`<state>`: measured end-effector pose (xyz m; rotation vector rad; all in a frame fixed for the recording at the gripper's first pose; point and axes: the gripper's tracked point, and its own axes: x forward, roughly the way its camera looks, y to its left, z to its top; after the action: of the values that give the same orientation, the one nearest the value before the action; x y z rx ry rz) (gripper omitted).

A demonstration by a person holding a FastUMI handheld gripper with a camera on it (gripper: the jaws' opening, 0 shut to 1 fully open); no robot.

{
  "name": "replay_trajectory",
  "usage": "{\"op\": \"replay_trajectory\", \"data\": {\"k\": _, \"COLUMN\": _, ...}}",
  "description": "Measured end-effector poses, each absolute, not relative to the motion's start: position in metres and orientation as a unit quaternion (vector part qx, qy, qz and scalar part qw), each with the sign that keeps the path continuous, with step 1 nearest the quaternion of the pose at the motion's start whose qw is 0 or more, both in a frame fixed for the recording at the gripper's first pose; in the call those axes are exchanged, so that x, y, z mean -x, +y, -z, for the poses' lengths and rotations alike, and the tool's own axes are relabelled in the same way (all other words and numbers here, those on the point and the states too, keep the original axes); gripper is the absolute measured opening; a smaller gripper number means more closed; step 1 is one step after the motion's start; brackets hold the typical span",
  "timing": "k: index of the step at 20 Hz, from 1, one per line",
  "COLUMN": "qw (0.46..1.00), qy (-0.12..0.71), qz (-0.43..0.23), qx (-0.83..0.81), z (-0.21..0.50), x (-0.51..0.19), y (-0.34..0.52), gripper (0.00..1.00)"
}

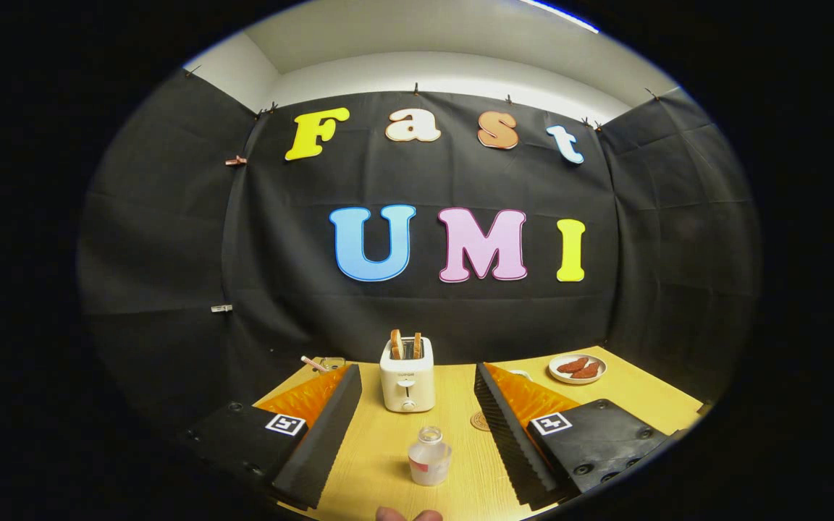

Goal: Take the bottle from table, then pour the juice into the cup, finally place the bottle on the coaster

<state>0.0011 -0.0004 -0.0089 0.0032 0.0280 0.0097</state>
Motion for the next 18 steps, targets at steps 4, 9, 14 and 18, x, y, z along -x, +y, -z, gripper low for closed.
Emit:
{"op": "replay_trajectory", "data": {"k": 4, "qw": 1.000, "qy": 0.012, "qz": -0.008, "qx": 0.004, "z": 0.010, "x": 0.001, "y": 0.002, "gripper": 0.97}}
{"op": "replay_trajectory", "data": {"k": 9, "qw": 1.000, "qy": -0.019, "qz": -0.018, "qx": 0.009, "z": 0.011, "x": -0.001, "y": 0.007, "gripper": 0.97}}
{"op": "replay_trajectory", "data": {"k": 14, "qw": 1.000, "qy": 0.003, "qz": 0.001, "qx": -0.004, "z": 0.057, "x": -0.009, "y": -0.005, "gripper": 0.97}}
{"op": "replay_trajectory", "data": {"k": 18, "qw": 1.000, "qy": -0.004, "qz": 0.026, "qx": -0.015, "z": 0.093, "x": -0.020, "y": -0.012, "gripper": 0.97}}
